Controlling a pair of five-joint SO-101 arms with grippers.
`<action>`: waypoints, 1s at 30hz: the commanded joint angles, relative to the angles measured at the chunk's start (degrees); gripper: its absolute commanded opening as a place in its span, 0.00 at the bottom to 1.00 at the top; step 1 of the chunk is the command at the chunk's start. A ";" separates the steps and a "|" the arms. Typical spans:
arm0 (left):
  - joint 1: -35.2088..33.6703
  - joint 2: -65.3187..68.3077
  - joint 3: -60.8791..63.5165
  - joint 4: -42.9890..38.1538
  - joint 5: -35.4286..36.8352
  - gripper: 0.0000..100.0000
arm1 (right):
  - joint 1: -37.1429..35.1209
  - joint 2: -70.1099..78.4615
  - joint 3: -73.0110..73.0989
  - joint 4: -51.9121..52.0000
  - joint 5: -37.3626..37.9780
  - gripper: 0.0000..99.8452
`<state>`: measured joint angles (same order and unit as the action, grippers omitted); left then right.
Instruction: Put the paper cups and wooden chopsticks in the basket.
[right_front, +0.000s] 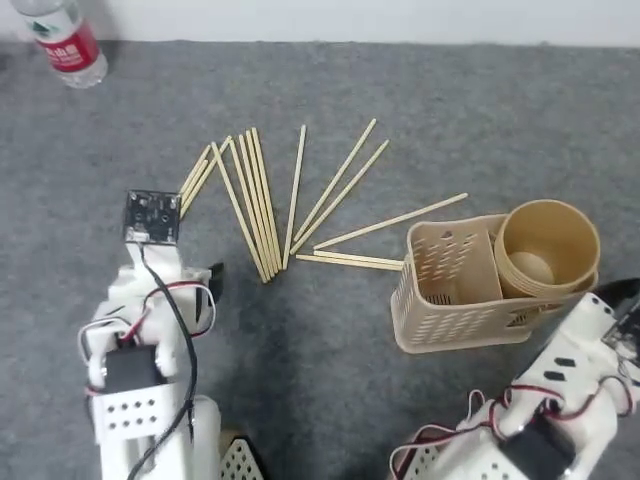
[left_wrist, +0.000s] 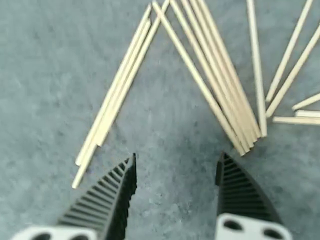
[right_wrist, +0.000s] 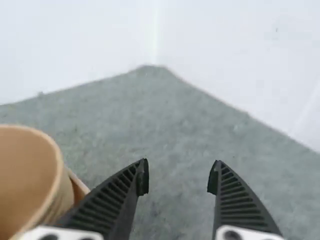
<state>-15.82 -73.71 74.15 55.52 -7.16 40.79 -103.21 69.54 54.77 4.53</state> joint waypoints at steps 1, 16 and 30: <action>-0.35 -0.97 5.85 -5.71 0.62 0.24 | -0.48 -0.22 -8.62 3.03 2.55 0.21; 0.00 -1.05 13.76 -10.90 0.53 0.24 | -10.77 28.88 -51.87 21.85 9.85 0.21; 4.22 -1.14 15.34 -11.08 0.35 0.24 | -17.71 72.75 -90.46 47.96 10.55 0.21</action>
<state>-12.22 -74.15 89.89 45.49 -7.16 23.30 -35.87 -18.02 100.57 14.20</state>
